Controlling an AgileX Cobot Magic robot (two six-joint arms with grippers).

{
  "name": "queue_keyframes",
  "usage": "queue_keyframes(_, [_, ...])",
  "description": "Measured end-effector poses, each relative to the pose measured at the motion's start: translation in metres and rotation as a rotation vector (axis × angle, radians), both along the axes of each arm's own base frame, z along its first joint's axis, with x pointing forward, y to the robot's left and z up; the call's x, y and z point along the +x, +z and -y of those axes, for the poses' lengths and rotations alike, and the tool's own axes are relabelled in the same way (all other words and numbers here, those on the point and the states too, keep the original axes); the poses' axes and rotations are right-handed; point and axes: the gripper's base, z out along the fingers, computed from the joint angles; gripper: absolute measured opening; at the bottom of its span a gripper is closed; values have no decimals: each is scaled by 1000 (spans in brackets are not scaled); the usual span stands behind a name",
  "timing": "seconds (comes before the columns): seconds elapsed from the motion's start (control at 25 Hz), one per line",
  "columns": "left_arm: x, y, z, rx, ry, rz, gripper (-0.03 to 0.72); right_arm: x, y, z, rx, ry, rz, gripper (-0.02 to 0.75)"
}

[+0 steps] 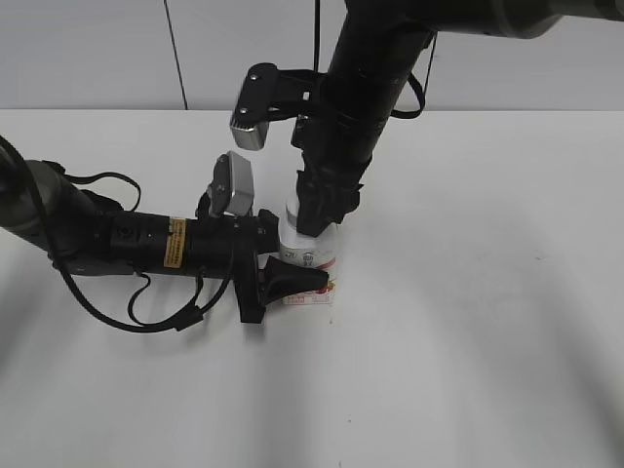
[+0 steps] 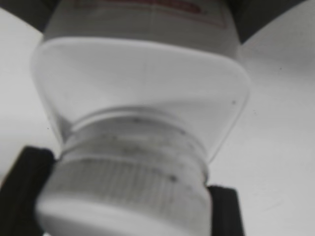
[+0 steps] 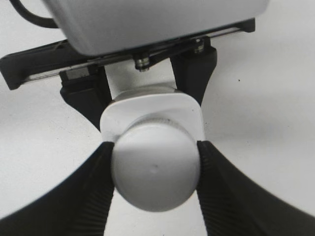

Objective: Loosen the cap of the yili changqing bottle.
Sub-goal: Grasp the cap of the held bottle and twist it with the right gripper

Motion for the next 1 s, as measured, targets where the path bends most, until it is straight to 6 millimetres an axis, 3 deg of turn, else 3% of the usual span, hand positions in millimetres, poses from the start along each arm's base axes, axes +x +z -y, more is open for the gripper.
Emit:
queue_keyframes(0.44, [0, 0, 0, 0, 0, 0, 391, 0, 0, -1, 11, -17, -1, 531])
queue_keyframes(0.68, [0, 0, 0, 0, 0, 0, 391, 0, 2, -1, 16, -63, -13, 537])
queue_keyframes(1.0, [0, 0, 0, 0, 0, 0, 391, -4, 26, 2, 53, -130, 4, 540])
